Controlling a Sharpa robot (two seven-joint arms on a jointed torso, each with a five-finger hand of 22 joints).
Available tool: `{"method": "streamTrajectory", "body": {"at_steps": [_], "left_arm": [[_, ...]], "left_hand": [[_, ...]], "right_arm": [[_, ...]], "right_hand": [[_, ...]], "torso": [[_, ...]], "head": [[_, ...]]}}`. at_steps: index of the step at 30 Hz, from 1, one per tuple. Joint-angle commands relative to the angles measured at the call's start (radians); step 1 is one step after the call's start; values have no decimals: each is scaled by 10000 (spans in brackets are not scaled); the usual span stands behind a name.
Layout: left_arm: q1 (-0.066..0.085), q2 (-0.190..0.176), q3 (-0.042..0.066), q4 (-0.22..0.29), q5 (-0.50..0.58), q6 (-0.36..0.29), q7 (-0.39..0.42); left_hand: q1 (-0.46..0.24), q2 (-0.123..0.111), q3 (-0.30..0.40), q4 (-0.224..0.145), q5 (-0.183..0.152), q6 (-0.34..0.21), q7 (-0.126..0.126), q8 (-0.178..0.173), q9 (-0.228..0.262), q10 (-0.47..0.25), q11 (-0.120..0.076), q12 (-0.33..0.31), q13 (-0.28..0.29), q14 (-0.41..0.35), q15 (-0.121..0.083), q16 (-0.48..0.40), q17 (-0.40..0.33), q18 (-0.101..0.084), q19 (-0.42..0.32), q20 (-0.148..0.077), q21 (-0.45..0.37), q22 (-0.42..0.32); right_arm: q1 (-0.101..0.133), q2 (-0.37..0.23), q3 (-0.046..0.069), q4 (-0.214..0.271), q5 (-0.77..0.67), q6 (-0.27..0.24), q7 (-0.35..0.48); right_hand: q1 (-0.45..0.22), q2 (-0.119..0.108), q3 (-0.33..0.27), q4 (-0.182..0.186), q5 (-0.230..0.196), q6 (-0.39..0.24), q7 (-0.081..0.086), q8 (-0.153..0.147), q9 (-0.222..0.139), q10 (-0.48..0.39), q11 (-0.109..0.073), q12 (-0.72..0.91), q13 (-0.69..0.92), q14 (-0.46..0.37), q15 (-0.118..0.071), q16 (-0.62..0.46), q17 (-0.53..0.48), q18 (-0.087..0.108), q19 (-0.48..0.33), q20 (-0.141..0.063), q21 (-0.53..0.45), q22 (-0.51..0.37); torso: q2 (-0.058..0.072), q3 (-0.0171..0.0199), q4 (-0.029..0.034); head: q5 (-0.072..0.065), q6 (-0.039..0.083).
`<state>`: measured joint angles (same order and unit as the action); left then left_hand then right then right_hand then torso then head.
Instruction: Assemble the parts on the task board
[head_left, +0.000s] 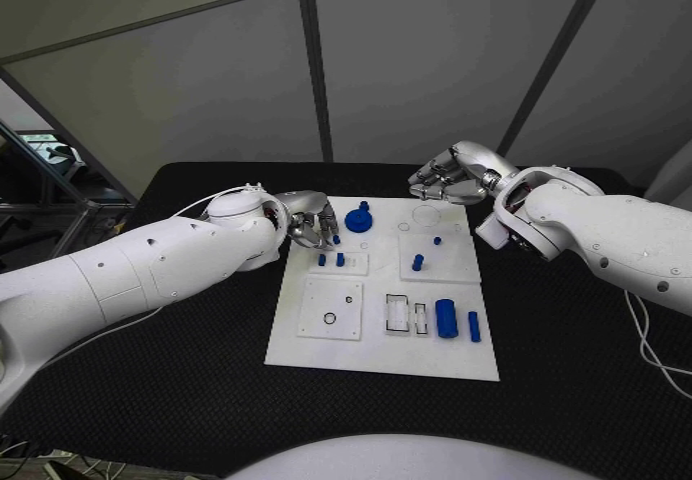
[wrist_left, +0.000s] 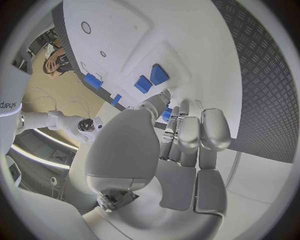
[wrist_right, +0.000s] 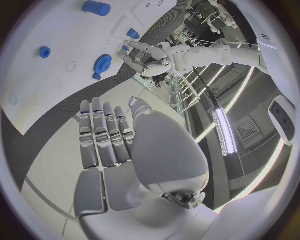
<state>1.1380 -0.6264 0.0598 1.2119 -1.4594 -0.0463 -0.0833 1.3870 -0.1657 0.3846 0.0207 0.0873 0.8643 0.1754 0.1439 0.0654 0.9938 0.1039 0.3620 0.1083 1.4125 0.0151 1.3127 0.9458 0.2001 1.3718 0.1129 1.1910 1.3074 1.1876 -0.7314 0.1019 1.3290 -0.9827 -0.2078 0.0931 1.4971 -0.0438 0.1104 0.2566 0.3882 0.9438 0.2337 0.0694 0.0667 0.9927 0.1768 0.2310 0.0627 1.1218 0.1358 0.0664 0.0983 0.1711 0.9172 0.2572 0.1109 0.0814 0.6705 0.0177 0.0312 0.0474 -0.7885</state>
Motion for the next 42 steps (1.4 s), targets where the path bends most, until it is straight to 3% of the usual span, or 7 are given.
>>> {"method": "streamTrajectory", "body": {"at_steps": [1,9,15,19,22,31,42], "left_arm": [[11,-146,51,36,-41,-206,-160],[22,-588,336,199,183,-707,-20],[57,-979,470,298,2361,-1568,557],[70,-1406,498,558,4792,-2128,1286],[72,-1760,504,843,6761,-2271,2128],[29,-2613,502,1883,11092,-2010,3965],[-39,-2926,500,2588,12177,-2041,4337]], "left_hand": [[-31,18,-63,-12,-23,-87,-22,-64,-14,-55,-15,-41,-18,-6,66,-54,-14,-1080,-19,90,-27,134],[50,96,-61,-23,-13,23,1,-16,21,-81,36,-72,-20,-56,100,-109,-149,-1055,-86,109,-165,57],[169,317,143,-7,5,594,93,277,86,4,103,-94,-31,-624,150,-909,-1693,-810,-724,165,-1321,-645],[126,317,403,18,-1,771,134,370,42,72,133,-90,-79,-1932,170,-2752,-4546,-297,-2329,189,-4078,-2341],[105,383,505,43,-14,803,167,392,22,51,171,-82,-110,-2257,193,-3267,-4882,-166,-2906,217,-5128,-3005],[102,424,435,27,-27,847,191,434,23,108,163,7,-112,-2424,206,-3673,-5158,-157,-3000,234,-5522,-3303],[72,431,384,37,-30,856,191,445,23,120,161,34,-107,-2431,207,-3719,-5196,-157,-2986,233,-5586,-3360]], "right_arm": [[14,-40,6,-45,-291,-115,-25],[14,-204,5,-126,-1590,-185,-142],[14,-380,3,-43,-3156,-178,-557],[-8,-576,-1,147,-4151,-252,-1108],[-100,-758,-6,385,-4929,-326,-1548],[-386,-1087,-85,1303,-6891,-59,-2676],[-697,-1045,-106,1602,-7498,604,-3176]], "right_hand": [[214,-88,112,-113,-184,-54,-12,-18,-4,-78,-34,38,-4,-64,-13,-5,-34,131,102,-17,-73,-27],[851,-325,668,-633,-461,569,-373,204,41,689,-408,197,-8,922,-458,385,98,139,994,-433,350,149],[851,-381,673,-987,-347,1015,-598,295,50,1303,-696,213,9,2337,-935,1058,518,123,2063,-1003,1232,631],[637,-393,480,-1132,-596,1151,-738,256,29,1473,-861,43,2,3671,-1224,2003,1112,99,2894,-1479,2218,1222],[473,-405,467,-1192,-800,1247,-809,157,12,1667,-997,-171,10,3846,-1333,3491,2040,62,3054,-1723,3226,1940],[158,-710,634,-867,-1183,1143,-858,-20,12,1417,-952,-644,13,3735,-1290,6945,4422,64,2687,-1683,4992,3320],[7,-912,645,-601,-1521,903,-776,-45,3,1143,-806,-890,3,3886,-1219,10011,7544,17,2682,-1584,6480,4647]], "torso": [[-9,-1,4],[-31,1,14],[-13,2,11],[3,2,22],[7,-3,5],[10,2,-9],[8,7,-5]], "head": [[-31,20],[-30,75],[-119,181],[-371,255],[-461,287],[-630,294],[-702,209]]}}
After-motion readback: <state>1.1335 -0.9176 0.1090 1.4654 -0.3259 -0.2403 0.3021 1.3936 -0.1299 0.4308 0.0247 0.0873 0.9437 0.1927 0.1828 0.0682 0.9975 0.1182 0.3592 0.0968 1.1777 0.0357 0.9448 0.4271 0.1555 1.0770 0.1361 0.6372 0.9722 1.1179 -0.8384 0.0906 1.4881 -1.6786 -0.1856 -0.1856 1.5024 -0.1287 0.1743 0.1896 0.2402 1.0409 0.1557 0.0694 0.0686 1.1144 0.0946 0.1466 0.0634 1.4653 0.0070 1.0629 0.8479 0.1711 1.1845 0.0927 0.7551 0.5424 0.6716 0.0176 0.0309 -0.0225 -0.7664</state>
